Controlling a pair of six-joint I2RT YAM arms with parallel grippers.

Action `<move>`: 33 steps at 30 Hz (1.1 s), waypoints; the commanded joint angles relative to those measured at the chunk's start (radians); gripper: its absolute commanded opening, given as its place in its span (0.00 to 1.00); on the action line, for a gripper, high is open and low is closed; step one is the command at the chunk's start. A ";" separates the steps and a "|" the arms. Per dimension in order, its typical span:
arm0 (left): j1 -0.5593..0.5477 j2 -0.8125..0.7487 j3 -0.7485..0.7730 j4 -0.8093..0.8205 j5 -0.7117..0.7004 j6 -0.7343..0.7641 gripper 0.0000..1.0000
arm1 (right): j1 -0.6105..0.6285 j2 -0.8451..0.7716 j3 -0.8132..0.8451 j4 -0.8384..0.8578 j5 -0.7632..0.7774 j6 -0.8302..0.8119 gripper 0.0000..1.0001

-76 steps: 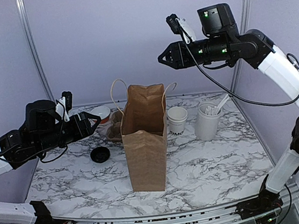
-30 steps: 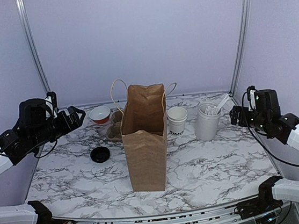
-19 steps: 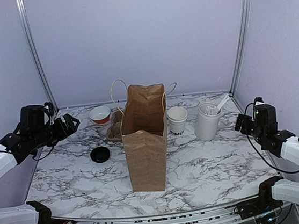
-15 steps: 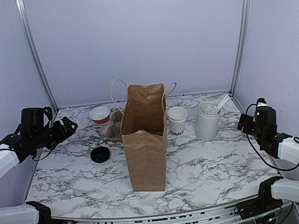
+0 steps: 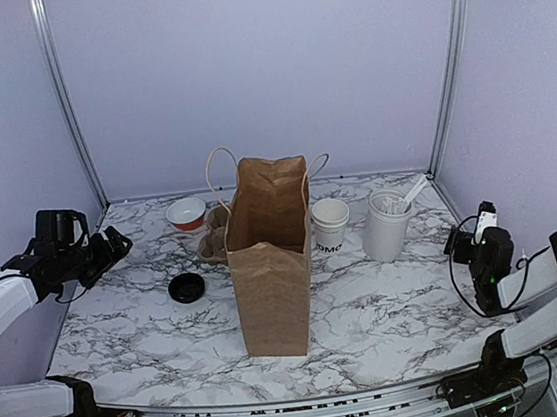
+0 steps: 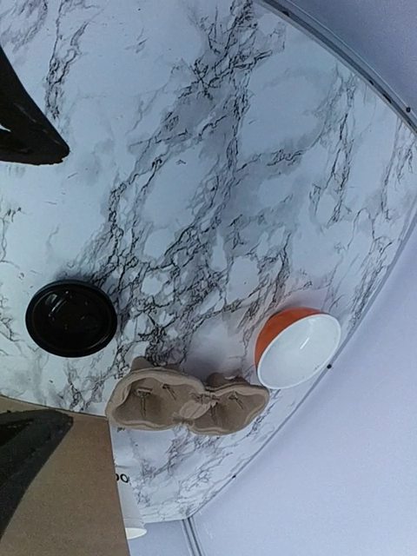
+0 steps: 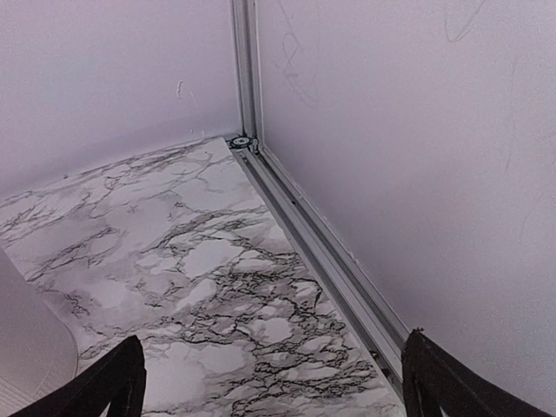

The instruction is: Pack the takeout coffee

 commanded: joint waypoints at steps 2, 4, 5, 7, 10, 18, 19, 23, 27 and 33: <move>0.030 0.009 -0.009 0.024 -0.097 0.004 0.99 | 0.006 0.110 -0.031 0.434 -0.137 -0.090 1.00; 0.036 0.012 -0.014 0.025 -0.148 0.008 0.99 | 0.015 0.218 -0.055 0.589 -0.143 -0.101 1.00; 0.039 0.016 -0.016 0.029 -0.172 0.012 0.99 | 0.022 0.284 -0.066 0.681 -0.146 -0.114 1.00; 0.041 0.026 -0.017 0.047 -0.221 0.035 0.99 | 0.054 0.366 -0.072 0.797 -0.136 -0.159 1.00; 0.044 0.029 -0.042 0.110 -0.308 0.088 0.99 | 0.081 0.313 0.001 0.582 -0.138 -0.188 0.98; 0.079 -0.018 -0.288 0.557 -0.395 0.268 0.99 | 0.118 0.316 0.074 0.449 -0.068 -0.210 1.00; 0.080 -0.014 -0.304 0.589 -0.434 0.267 0.99 | 0.123 0.323 0.072 0.462 -0.061 -0.213 1.00; 0.087 0.044 -0.338 0.707 -0.545 0.313 0.99 | 0.122 0.324 0.079 0.456 -0.057 -0.207 1.00; 0.086 0.116 -0.381 0.870 -0.653 0.371 0.99 | 0.121 0.326 0.081 0.456 -0.061 -0.207 1.00; 0.087 0.217 -0.525 1.279 -0.644 0.429 0.99 | 0.120 0.326 0.080 0.456 -0.061 -0.207 1.00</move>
